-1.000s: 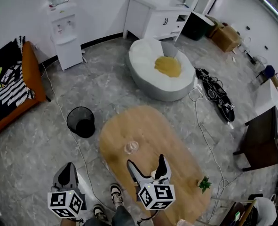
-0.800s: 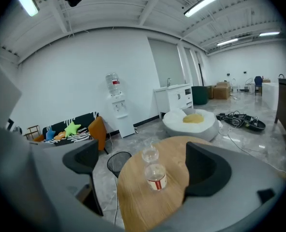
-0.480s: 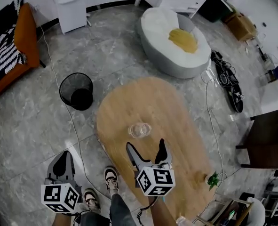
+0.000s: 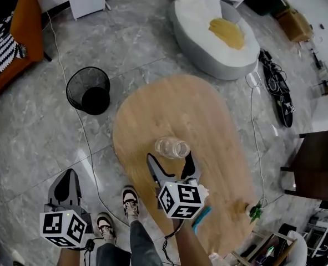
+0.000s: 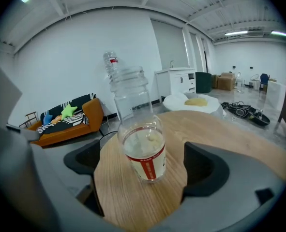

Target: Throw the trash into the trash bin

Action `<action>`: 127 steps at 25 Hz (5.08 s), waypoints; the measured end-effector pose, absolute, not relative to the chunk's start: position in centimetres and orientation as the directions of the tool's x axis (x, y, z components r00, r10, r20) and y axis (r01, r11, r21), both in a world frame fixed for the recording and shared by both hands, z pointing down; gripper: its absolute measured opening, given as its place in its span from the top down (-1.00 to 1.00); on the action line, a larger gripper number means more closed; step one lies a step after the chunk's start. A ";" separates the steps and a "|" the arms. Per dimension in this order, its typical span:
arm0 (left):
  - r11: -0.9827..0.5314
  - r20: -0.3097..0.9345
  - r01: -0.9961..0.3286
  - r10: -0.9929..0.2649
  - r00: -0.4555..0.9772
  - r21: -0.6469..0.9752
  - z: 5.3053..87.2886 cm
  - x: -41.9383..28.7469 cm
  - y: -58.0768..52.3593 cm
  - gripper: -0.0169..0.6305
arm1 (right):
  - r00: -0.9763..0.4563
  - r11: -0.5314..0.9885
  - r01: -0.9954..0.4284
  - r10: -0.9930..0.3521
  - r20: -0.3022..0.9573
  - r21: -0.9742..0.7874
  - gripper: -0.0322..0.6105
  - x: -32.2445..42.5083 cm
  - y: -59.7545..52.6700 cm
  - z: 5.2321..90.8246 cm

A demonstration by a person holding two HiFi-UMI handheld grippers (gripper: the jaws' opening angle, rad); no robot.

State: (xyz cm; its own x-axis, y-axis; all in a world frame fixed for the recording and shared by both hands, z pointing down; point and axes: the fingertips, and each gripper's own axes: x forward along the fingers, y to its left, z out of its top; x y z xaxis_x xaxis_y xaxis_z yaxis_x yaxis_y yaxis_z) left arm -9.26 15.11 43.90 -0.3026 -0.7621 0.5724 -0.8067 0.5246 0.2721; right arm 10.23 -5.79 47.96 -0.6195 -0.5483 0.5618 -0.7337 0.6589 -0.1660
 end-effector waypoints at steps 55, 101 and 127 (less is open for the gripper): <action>0.651 0.540 -0.714 -0.709 -0.453 0.256 38.6 -19.0 16.1 0.98 | -0.685 0.739 -0.655 -0.492 0.538 -0.159 -0.09 -1.3 -6.7 40.2; 0.729 0.679 -0.622 -0.612 -0.405 0.287 61.3 -48.3 12.2 0.98 | -0.642 0.833 -0.536 -0.294 0.708 -0.139 -0.20 -31.6 -8.0 66.2; 0.604 0.672 -0.725 -0.690 -0.268 0.331 55.4 -40.7 3.3 0.98 | -0.646 0.728 -0.653 -0.394 0.653 -0.207 -0.55 -24.4 -10.0 56.2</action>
